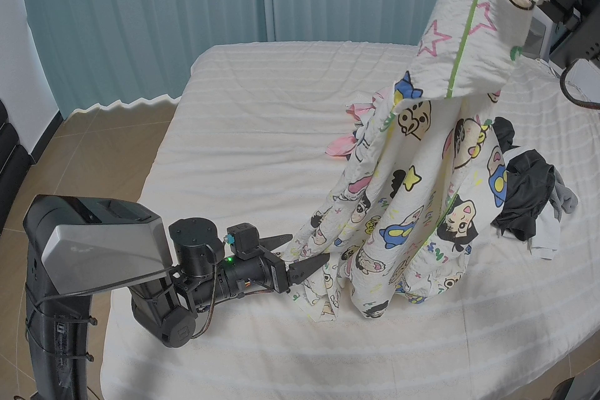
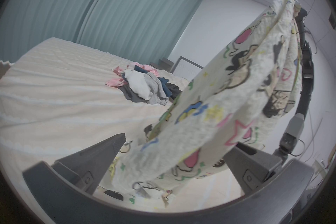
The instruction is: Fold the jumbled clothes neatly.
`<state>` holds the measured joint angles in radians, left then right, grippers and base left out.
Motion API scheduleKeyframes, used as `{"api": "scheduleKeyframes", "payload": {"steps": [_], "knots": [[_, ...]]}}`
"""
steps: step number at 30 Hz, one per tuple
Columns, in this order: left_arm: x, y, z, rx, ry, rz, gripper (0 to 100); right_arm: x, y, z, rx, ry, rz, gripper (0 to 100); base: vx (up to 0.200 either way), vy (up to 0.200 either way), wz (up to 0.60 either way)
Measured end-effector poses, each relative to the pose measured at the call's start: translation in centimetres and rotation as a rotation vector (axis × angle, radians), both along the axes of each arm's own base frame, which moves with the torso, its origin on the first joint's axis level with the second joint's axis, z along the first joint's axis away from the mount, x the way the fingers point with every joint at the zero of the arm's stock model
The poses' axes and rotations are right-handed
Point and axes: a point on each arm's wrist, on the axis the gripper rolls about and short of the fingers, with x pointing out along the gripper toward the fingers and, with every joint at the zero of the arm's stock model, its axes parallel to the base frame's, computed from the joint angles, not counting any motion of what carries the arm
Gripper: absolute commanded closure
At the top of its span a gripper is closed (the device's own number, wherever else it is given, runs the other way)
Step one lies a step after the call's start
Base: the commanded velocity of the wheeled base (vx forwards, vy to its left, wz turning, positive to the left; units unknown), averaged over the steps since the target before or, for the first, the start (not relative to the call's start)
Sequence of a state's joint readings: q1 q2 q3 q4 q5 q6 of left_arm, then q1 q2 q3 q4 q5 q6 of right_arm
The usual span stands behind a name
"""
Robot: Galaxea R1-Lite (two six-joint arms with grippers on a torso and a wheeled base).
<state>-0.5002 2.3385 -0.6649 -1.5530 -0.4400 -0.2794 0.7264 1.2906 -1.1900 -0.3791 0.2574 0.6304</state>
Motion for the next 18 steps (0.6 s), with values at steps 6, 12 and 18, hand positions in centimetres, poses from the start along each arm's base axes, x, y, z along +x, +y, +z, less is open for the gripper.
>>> {"api": "scheduleKeyframes", "payload": {"steps": [6, 12, 18], "knots": [[-0.6, 1.4, 0.6, -0.01, 0.026, -0.061, 0, 0.1, -0.2, 0.0, -0.001, 0.001, -0.011, 100, 0.0, 0.0, 0.0], [-0.4, 2.2, 1.0, -0.018, 0.019, -0.071, 0, 0.1, -0.3, 0.1, 0.002, -0.001, -0.014, 100, 0.0, 0.0, 0.0], [-0.2, 1.9, 1.3, -0.029, 0.008, -0.12, 0, 0.1, -0.3, -0.1, -0.004, 0.005, -0.014, 100, 0.0, 0.0, 0.0]]}}
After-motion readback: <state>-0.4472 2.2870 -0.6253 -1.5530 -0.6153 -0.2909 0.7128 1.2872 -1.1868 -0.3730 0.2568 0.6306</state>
